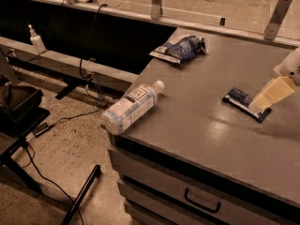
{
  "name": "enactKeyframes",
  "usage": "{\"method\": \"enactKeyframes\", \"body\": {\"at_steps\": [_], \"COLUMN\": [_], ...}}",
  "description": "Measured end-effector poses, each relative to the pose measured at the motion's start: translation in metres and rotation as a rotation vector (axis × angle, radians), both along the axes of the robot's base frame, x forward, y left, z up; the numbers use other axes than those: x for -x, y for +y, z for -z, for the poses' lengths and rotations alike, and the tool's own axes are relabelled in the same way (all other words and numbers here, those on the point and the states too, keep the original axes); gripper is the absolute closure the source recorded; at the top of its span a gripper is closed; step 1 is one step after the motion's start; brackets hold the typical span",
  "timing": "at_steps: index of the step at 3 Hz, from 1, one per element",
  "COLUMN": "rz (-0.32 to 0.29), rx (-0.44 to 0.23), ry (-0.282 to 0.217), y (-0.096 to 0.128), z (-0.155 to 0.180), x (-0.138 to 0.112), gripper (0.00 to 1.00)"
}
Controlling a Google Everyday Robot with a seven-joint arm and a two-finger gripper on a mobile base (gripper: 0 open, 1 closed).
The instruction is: Move rxbar chocolate near blue plastic bottle
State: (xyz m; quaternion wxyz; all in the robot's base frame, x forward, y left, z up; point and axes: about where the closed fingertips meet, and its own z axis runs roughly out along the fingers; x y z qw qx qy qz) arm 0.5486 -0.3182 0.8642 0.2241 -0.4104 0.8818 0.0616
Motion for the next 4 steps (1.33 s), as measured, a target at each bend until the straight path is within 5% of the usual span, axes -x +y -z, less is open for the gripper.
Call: {"method": "enactKeyframes", "body": {"at_steps": [1, 2, 4], "rz": [-0.002, -0.017, -0.041], "rx": [-0.016, 0.018, 0.094], "ry": [0.018, -0.002, -0.005], "y": [0.005, 0.007, 0.007], "z": [0.014, 0.024, 0.033], "x": [0.000, 0.005, 0.005], "gripper": [0.00, 0.15, 0.64]}}
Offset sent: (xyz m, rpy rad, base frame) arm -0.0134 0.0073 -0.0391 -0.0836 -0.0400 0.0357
